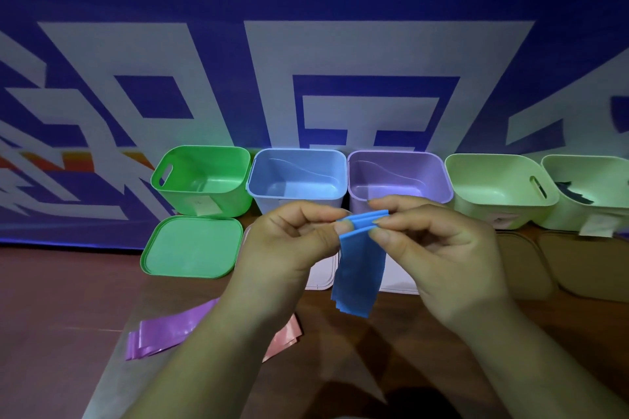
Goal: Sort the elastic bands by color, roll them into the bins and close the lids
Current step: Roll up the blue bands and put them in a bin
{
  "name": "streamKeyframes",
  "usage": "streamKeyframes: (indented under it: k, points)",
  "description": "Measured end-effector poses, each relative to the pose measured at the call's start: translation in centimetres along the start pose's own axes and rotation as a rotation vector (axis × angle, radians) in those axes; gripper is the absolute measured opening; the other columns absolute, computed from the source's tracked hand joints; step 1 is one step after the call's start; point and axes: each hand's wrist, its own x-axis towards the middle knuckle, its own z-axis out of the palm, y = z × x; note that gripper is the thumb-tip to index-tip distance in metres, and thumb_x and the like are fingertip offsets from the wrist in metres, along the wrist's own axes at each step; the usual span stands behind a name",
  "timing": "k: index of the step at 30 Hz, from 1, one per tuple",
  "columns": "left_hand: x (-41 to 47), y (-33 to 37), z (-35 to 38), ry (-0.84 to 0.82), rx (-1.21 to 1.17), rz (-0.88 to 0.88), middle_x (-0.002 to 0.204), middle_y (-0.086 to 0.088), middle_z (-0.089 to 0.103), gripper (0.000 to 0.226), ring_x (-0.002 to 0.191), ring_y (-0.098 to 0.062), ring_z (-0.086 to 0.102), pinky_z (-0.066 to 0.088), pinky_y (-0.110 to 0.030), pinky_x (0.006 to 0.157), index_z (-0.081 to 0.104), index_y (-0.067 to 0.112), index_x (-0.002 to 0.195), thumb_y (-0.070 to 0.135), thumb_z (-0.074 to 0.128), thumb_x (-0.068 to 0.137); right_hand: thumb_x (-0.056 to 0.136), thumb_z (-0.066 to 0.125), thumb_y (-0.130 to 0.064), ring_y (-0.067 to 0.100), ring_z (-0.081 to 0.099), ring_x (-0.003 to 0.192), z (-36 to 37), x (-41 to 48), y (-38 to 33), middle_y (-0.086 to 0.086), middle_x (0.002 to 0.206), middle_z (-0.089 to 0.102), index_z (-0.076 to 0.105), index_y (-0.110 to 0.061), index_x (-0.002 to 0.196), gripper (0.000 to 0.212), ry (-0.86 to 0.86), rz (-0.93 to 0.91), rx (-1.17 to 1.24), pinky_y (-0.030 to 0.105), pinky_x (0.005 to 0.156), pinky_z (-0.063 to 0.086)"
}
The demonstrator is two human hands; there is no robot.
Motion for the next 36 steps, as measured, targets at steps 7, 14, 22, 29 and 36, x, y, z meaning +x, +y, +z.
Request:
streamKeyframes:
  k: [7,14,22,29,36]
  points:
    - [0.0,-0.1,-0.9,-0.042,-0.019,-0.013,0.086,-0.014,0.077,0.023,0.087,-0.033,0.070,0.049,-0.059,0.097,0.078,0.019,0.080,0.024,0.082,0.059,0.075,0.076,-0.004,0.011,0.070,0.086,1.3,-0.1,-0.2,-0.013,0.087,0.074,0.075,-0.038,0.078,0.034,0.060,-0.025,-0.078,0.017,0.078,0.052]
    - [0.1,-0.3,-1.4,-0.036,0.018,0.028,0.087,-0.008,0.075,0.019,0.085,-0.023,0.068,0.055,-0.043,0.089,0.078,0.018,0.094,0.015,0.071,0.077,0.075,0.078,0.003,0.009,0.068,0.078,2.0,0.1,-0.1,-0.010,0.080,0.073,0.074,-0.033,0.075,0.036,0.128,0.061,-0.023,0.017,0.074,0.052]
    - [1.0,-0.2,0.1,-0.030,0.115,0.146,0.077,-0.003,0.071,0.029,0.075,-0.011,0.066,0.052,-0.018,0.074,0.073,0.020,0.089,-0.008,0.070,0.082,0.079,0.075,0.003,0.004,0.064,0.064,0.4,1.0,-1.0,-0.006,0.074,0.073,0.074,-0.025,0.074,0.028,0.059,0.206,-0.066,0.013,0.065,0.050]
    - [1.9,0.6,3.6,-0.038,0.183,0.201,0.079,-0.008,0.071,0.022,0.075,-0.014,0.065,0.053,-0.023,0.074,0.071,0.018,0.090,-0.004,0.069,0.085,0.079,0.077,-0.003,0.011,0.063,0.061,-3.6,3.2,-2.7,0.002,0.074,0.072,0.074,-0.025,0.078,0.022,-0.017,0.217,-0.171,0.022,0.062,0.052]
    - [1.7,1.3,7.1,-0.011,0.339,0.324,0.082,0.009,0.071,0.030,0.077,-0.010,0.065,0.056,-0.030,0.078,0.075,0.026,0.093,-0.003,0.070,0.085,0.080,0.075,-0.004,0.030,0.067,0.072,-7.2,4.9,-3.6,-0.001,0.075,0.072,0.074,-0.024,0.079,0.020,-0.069,0.222,-0.190,0.053,0.071,0.059]
